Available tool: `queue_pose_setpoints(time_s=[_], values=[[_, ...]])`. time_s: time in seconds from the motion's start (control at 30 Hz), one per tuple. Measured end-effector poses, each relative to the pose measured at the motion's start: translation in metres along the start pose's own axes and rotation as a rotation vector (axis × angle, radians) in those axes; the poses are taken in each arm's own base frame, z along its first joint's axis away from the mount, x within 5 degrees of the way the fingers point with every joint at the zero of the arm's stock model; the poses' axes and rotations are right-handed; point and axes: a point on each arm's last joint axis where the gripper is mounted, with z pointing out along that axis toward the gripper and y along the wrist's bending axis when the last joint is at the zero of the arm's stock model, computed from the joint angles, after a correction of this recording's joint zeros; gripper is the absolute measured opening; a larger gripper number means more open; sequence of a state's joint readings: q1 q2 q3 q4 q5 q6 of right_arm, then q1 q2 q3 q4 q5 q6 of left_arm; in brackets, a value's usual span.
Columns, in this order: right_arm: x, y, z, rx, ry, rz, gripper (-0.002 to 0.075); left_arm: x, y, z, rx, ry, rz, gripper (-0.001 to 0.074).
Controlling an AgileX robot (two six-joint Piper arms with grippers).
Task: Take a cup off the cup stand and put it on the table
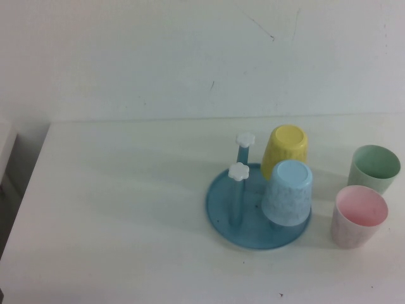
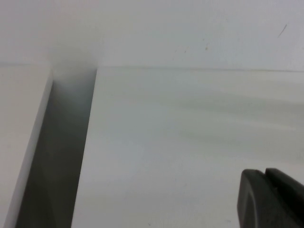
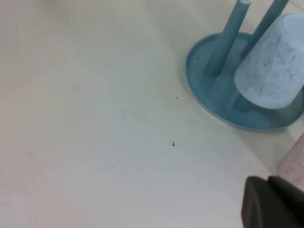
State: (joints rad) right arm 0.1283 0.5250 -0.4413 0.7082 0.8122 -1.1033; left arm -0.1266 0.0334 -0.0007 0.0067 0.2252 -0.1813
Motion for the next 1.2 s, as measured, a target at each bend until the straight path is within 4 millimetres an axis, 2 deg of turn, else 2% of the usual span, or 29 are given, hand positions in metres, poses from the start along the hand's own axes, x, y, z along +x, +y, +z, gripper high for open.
queue_pose_setpoints(time_s=[0.1, 0.43, 1.2], values=[[0.0, 0.0, 0.0, 0.0, 0.0, 0.0, -0.0002, 0.0083, 0.0021, 0.001, -0.017, 0.008, -0.017, -0.0001], [-0.0001, 0.0001, 0.0, -0.001, -0.002, 0.002, -0.0003, 0.0152, 0.0028, -0.0001, -0.03, 0.08, -0.034, -0.0001], [-0.0004, 0.0002, 0.0, -0.002, -0.005, 0.004, -0.0003, 0.0154, 0.0024, -0.0011, -0.025, 0.079, -0.003, -0.0002]])
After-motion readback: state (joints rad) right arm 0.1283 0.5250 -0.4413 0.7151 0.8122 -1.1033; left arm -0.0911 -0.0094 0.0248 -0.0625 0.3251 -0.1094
